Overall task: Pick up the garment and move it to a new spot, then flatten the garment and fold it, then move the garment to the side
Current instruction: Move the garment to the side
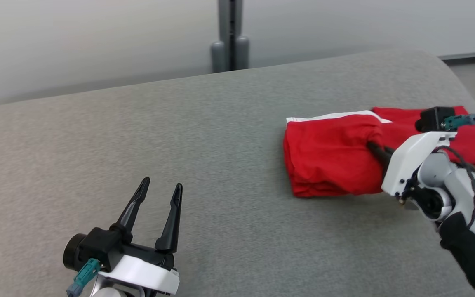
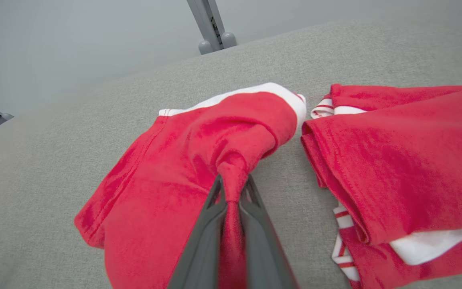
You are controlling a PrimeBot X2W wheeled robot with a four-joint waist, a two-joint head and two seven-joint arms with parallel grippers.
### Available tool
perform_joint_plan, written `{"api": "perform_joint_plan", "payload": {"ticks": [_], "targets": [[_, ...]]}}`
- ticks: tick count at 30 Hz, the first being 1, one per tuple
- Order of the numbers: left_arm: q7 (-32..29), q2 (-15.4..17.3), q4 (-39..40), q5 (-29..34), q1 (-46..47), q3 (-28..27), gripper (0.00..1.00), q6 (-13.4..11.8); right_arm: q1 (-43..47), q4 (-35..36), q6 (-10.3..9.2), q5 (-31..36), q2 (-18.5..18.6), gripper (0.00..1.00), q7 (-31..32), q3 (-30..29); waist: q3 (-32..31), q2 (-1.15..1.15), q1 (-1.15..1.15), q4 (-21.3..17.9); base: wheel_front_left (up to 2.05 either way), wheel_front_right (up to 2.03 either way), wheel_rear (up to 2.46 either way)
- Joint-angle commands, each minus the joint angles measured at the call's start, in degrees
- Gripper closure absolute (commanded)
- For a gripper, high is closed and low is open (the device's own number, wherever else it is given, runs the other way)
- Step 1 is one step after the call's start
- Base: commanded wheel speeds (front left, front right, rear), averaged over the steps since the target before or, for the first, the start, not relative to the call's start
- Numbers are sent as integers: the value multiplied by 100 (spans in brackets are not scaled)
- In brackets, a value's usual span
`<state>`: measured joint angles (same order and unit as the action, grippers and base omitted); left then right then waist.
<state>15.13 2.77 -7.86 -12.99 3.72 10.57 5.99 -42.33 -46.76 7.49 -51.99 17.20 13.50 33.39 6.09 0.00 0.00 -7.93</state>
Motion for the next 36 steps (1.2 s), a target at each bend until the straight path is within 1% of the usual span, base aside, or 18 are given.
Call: {"api": "perform_joint_plan", "payload": {"ticks": [1, 10, 15, 19, 23, 28, 29, 30, 31, 34, 36], "targets": [[-2, 25, -5, 50, 70, 1, 0, 23, -116, 73, 1, 3, 111, 100, -19, 56, 54, 0, 0, -309, 0, 0, 0], [-3, 26, -71, 194, 307, 128, 0, 90, -792, 68, 1, 239, 737, 100, 40, 493, 434, 0, 0, -585, 0, 0, 0], [-2, 42, -93, 247, 444, 164, 0, 107, -1177, 7, 1, 478, 1022, 100, 235, 985, 670, 0, 0, -625, 0, 0, 0], [-3, 66, -91, 292, 555, 191, 0, 130, -1517, -235, 0, 739, 1300, 100, 266, 1258, 863, 0, 0, -615, 0, 0, 0], [-2, 95, -104, 300, 664, 200, 0, 143, -1822, -646, 0, 1016, 1321, 100, 128, 1351, 1041, 0, 0, -603, 0, 0, 0], [-2, 101, -139, 292, 768, 252, 0, 146, -1998, -1300, 0, 1235, 1119, 100, -102, 1307, 1184, 0, 0, -534, 0, 0, 0], [-2, 103, -148, 280, 782, 257, 0, 147, -2015, -1464, 0, 1265, 1065, 89, -139, 1281, 1195, 0, 0, -519, 0, 0, 0], [-2, 106, -157, 269, 794, 260, 0, 143, -2033, -1624, 0, 1296, 1013, 65, -174, 1253, 1201, 0, 0, -505, 0, 0, 0], [-2, 110, -164, 258, 805, 261, 0, 139, -2056, -1775, 0, 1354, 964, 0, -217, 1241, 1204, 0, 0, -489, 0, 0, 0], [-2, 109, -178, 236, 813, 244, 0, 142, -2085, -2131, 0, 1469, 809, 0, -355, 1215, 1171, 0, 0, -448, 0, 0, 0], [-3, 106, -196, 222, 782, 234, 0, 144, -2132, -2333, 0, 1560, 772, 0, -462, 1204, 1124, 0, 0, -439, 0, 0, 0]]}}
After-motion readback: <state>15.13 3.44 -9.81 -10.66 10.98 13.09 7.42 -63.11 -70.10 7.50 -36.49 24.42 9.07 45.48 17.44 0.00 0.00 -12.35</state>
